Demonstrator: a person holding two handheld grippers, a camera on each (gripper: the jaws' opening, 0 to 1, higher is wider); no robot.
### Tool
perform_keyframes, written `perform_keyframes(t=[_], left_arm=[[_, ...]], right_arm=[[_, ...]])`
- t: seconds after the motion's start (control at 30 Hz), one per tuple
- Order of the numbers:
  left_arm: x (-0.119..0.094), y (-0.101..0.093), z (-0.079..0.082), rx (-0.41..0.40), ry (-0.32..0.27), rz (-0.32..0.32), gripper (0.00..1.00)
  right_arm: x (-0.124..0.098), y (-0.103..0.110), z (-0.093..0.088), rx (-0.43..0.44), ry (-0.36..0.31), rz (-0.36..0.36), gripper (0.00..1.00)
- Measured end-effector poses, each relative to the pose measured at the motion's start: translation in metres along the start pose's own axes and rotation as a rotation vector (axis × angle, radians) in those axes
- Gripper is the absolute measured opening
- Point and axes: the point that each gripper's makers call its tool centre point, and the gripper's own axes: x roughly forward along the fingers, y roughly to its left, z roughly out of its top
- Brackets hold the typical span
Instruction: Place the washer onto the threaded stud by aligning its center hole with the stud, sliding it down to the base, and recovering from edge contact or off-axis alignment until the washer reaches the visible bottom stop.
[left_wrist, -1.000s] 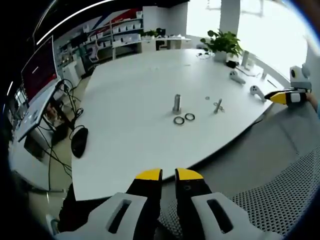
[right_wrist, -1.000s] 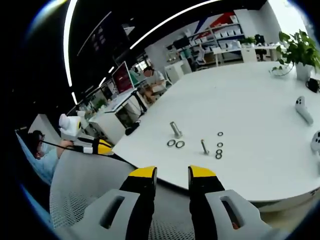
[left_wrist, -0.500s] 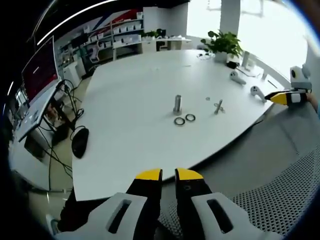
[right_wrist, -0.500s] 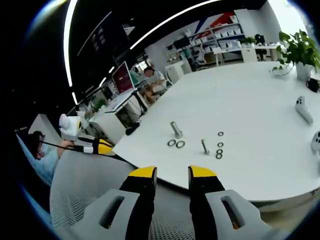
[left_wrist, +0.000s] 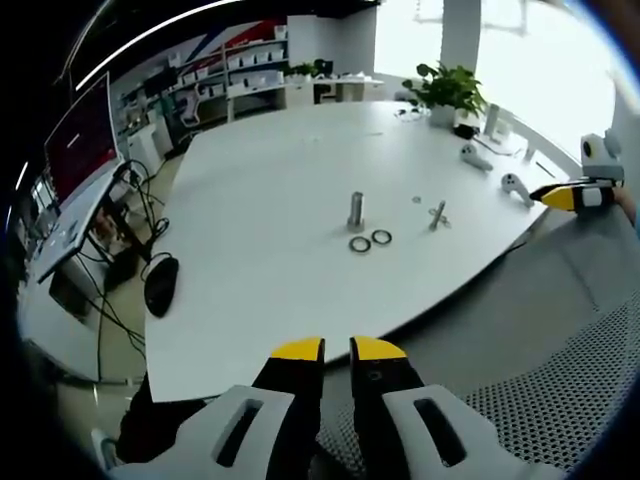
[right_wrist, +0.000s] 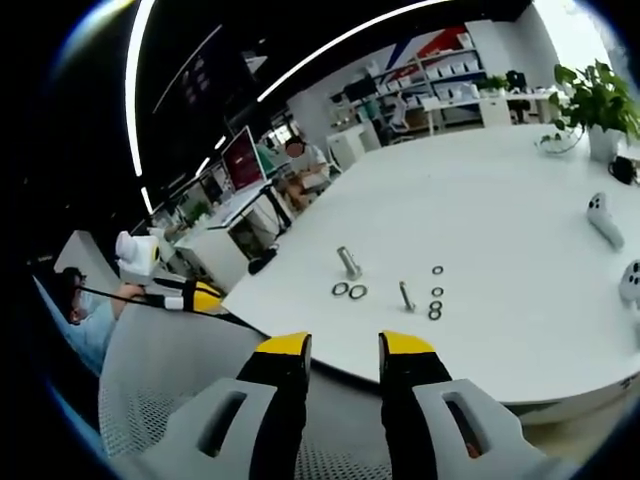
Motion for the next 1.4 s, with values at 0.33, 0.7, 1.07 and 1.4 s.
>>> perform_keyframes(t=[0.33,0.7,1.07,1.4], left_arm=[[-0.0005,-0.0002,0.0002,-0.001,0.000,0.000,0.08],[-0.0007,-0.0004,0.0005,0.000,-0.001,0.000,0.08],[-0.0007,-0.0005,0.0005,0.002,-0.001,-0.002,0.08],[-0.0002,-0.0012,0.0009,0.005,-0.002,-0.008,0.08]], right_arm=[[0.0009,0.0024,-0.0017,-0.006,0.013,0.011,0.29],[0.0011,0.0022,-0.0019,-0.007,0.017,0.015,0.29],[0.0017,0.0015,-0.0021,-0.009,0.019,0.016,0.28],[0.0025,0.0048,-0.0053,-0.023,0.045,0.031,0.29]])
